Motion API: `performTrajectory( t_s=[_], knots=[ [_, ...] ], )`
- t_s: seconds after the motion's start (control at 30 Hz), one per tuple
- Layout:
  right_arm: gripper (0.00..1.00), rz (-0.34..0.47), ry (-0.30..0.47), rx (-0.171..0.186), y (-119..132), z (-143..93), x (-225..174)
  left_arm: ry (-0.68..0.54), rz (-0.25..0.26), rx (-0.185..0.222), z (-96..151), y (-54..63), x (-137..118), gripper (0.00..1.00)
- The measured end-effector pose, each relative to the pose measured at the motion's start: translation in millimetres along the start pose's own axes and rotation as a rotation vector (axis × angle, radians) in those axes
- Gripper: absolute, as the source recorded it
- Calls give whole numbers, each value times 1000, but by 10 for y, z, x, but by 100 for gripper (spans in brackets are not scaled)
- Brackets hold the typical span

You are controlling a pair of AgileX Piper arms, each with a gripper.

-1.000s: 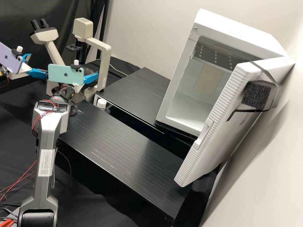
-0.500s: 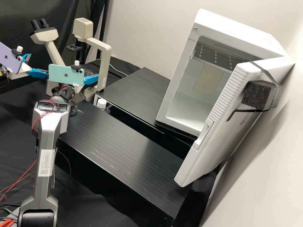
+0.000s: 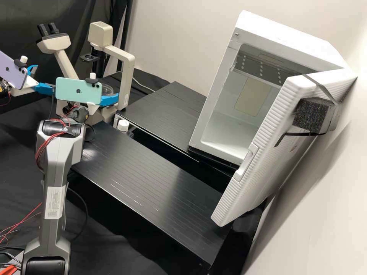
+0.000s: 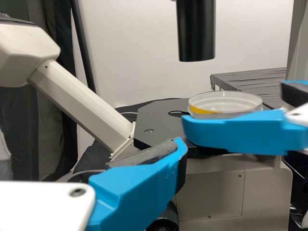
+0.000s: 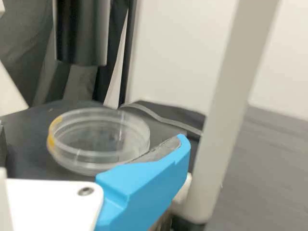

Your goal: Take out the petri dish and place it under the microscope.

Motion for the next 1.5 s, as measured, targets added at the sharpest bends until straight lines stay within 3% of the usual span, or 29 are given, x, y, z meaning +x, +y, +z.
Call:
performTrajectory(
  t_s=[0.17,0.4,0.63,0.8,1.0,1.13,1.3,1.5],
  knots=[
    [100,53,45,35,116,55,-402,0,0,0,0,0,0,100],
    [100,227,126,3,332,164,-1051,0,0,0,0,0,0,100],
    [100,184,116,-36,344,217,-1593,0,0,0,0,0,0,100],
    [100,159,109,-49,328,273,-1726,0,0,0,0,0,0,100],
    [100,186,65,-142,303,278,-1579,0,0,0,0,0,0,100],
    [100,216,17,-185,293,286,-1440,0,0,0,0,0,0,100],
    [100,215,16,-176,279,318,-1378,0,0,0,0,0,0,100],
    [100,202,49,-75,289,359,-1380,0,0,0,0,0,0,100]
  ],
)
